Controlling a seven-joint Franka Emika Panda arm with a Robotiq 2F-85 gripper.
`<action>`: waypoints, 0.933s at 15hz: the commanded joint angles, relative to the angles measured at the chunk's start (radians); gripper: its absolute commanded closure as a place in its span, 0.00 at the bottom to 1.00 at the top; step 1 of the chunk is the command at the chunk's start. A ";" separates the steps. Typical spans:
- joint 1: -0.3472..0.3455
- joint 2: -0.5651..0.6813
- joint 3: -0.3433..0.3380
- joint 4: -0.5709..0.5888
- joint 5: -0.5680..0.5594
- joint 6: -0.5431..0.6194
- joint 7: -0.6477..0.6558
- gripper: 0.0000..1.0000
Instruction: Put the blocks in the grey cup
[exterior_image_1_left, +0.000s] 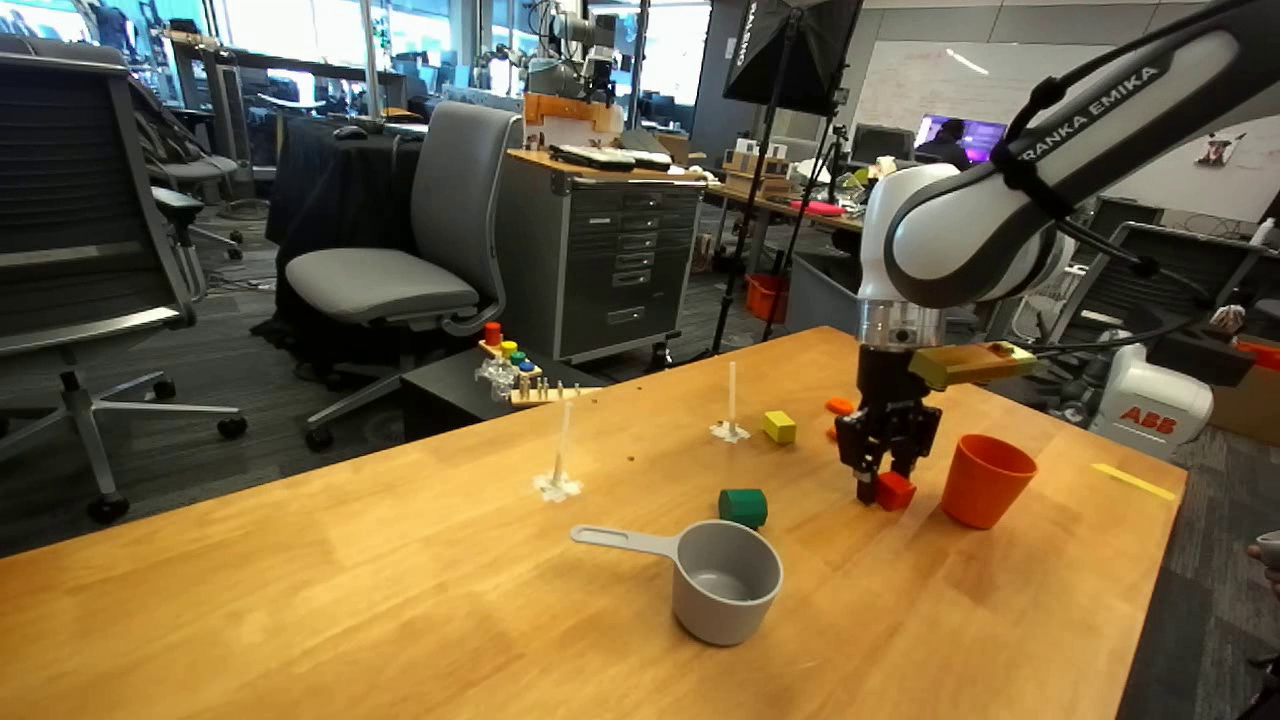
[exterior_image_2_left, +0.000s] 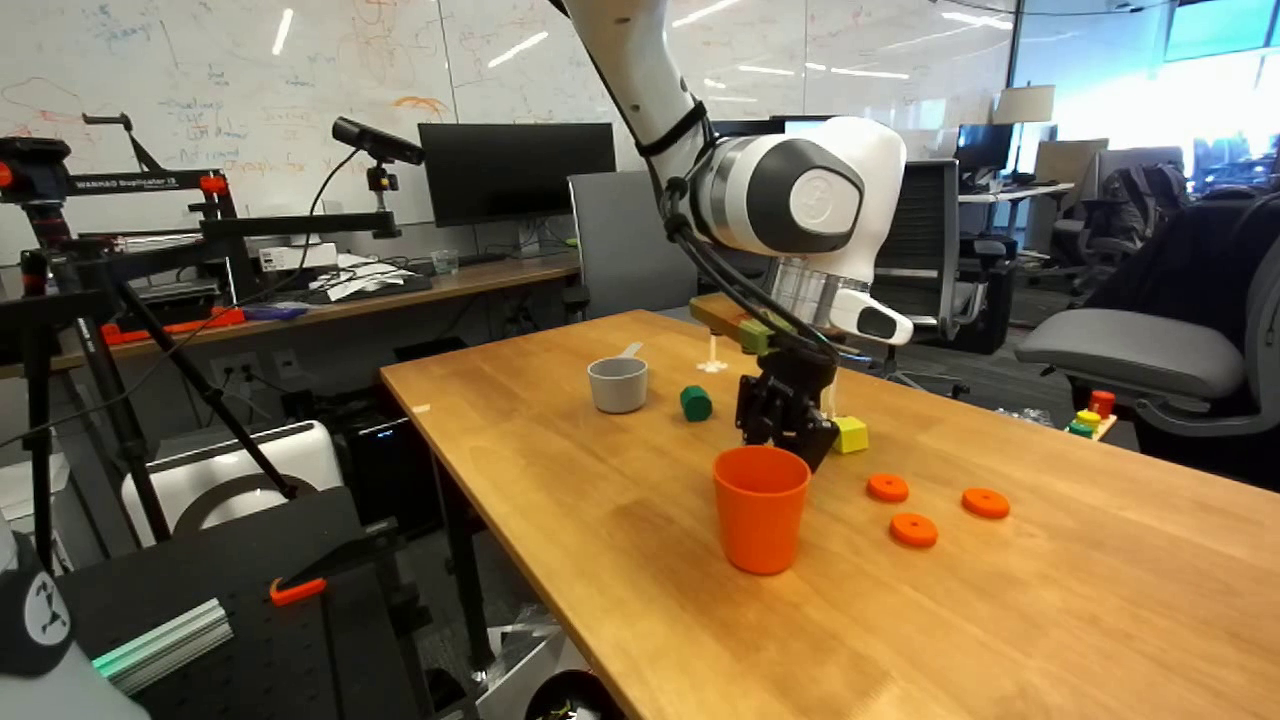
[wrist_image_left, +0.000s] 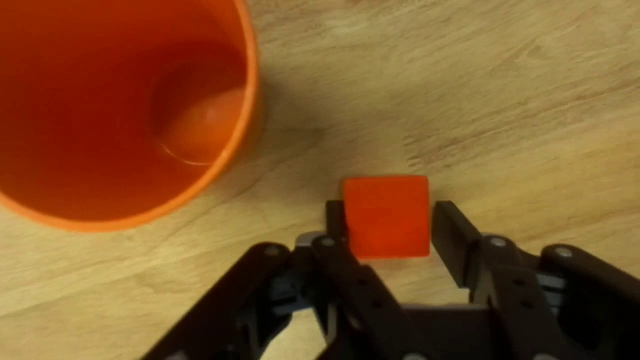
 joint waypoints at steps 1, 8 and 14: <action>-0.036 -0.020 0.016 -0.023 0.047 0.015 -0.031 0.81; -0.078 -0.054 0.020 0.001 0.119 0.005 -0.033 0.88; -0.058 -0.180 0.045 0.030 0.180 0.010 -0.019 0.88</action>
